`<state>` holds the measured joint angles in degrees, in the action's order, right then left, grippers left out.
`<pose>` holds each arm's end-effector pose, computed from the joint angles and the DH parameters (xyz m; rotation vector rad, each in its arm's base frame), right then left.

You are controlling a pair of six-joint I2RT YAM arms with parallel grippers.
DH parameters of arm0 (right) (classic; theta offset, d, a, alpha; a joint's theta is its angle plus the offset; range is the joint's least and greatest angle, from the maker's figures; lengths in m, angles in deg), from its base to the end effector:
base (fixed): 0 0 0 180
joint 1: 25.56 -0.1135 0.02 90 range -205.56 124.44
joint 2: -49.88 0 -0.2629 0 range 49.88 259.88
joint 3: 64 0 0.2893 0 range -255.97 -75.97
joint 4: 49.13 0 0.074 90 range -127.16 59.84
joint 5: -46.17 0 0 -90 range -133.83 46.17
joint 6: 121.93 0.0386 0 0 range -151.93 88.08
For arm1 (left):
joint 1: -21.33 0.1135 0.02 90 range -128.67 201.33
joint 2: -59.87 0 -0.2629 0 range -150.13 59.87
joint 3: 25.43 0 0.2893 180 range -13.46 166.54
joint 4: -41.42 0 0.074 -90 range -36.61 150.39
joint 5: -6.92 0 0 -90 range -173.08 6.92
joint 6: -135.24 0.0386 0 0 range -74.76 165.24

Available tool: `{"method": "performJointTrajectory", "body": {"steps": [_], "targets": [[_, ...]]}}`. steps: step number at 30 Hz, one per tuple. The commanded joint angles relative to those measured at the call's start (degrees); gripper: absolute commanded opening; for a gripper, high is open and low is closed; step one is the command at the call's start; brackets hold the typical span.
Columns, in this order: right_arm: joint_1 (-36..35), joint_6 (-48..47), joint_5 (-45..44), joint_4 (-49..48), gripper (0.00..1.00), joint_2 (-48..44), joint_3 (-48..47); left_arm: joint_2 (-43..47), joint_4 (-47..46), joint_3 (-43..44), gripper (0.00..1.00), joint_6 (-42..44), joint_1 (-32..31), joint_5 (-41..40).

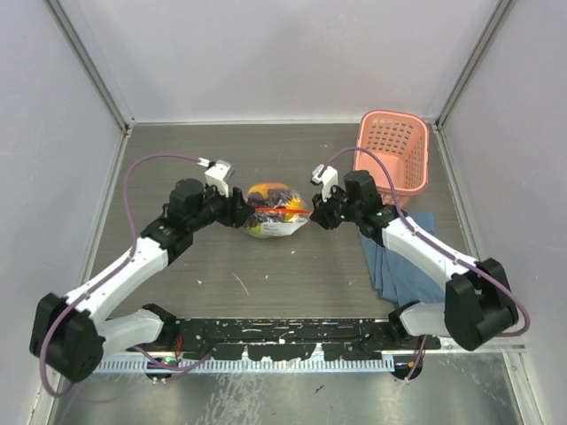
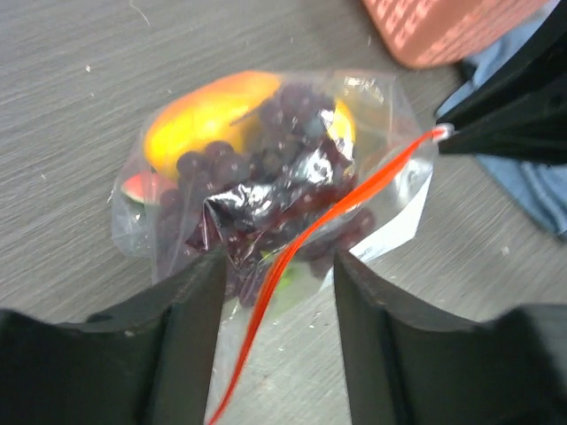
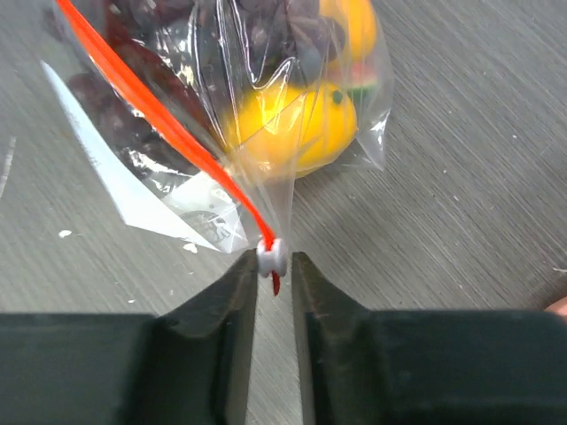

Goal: Place the food in the zip-top bag and seal the zipper
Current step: Place the zipper food storage bag at the center of the board, then reset both arms

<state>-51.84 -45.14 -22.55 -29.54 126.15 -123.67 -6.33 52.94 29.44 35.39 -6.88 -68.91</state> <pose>0.2839 0.1558 0.2213 -0.9379 1.9940 0.5361 0.2601 -0.1503 0.2539 0.4850 1.9602 -0.6720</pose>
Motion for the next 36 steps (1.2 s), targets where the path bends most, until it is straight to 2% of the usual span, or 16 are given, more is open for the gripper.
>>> {"method": "performJointTrajectory", "body": {"steps": [1, 7, 14, 17, 21, 23, 24, 25, 30, 36], "targets": [[0.0, 4.7, 4.5, -6.1, 0.34, -7.8, 1.5, 8.9, 2.7, -0.2, 0.58, -6.3, 0.0, -3.9], [0.0, 8.1, 1.4, -4.9, 0.54, -15.2, 2.5, 16.6, 13.7, 1.8, 0.70, -10.8, 0.1, -9.9], [0.0, 11.6, -14.1, 0.2, 0.69, -26.3, 3.7, 27.0, 29.8, 7.0, 0.86, -15.8, 0.1, -19.9], [-0.1, 12.7, -21.4, 2.2, 0.74, -32.4, 4.6, 31.4, 36.0, 9.9, 0.98, -15.8, 0.1, -24.5], [0.0, 13.0, -31.9, 4.3, 0.79, -40.6, 5.8, 36.9, 40.7, 13.1, 0.98, -13.0, 0.1, -28.2], [0.0, 13.0, -37.1, 5.5, 0.84, -44.3, 6.5, 39.8, 41.4, 13.5, 0.98, -11.1, 0.1, -29.3], [0.0, 13.0, -39.3, 6.0, 0.95, -46.1, 6.8, 41.4, 41.2, 13.3, 0.98, -10.1, 0.1, -29.7], [0.0, 13.0, -40.9, 6.4, 0.99, -47.9, 7.3, 43.2, 40.9, 12.8, 0.98, -9.3, 0.1, -30.4], [0.0, 13.8, -48.1, 6.7, 1.00, -55.8, 10.5, 52.5, 39.1, 10.3, 0.98, -8.6, 0.1, -32.7], [-0.1, 16.2, -53.8, 6.9, 1.00, -62.5, 12.5, 58.7, 40.4, 11.0, 0.98, -6.1, 0.1, -37.8]]}}
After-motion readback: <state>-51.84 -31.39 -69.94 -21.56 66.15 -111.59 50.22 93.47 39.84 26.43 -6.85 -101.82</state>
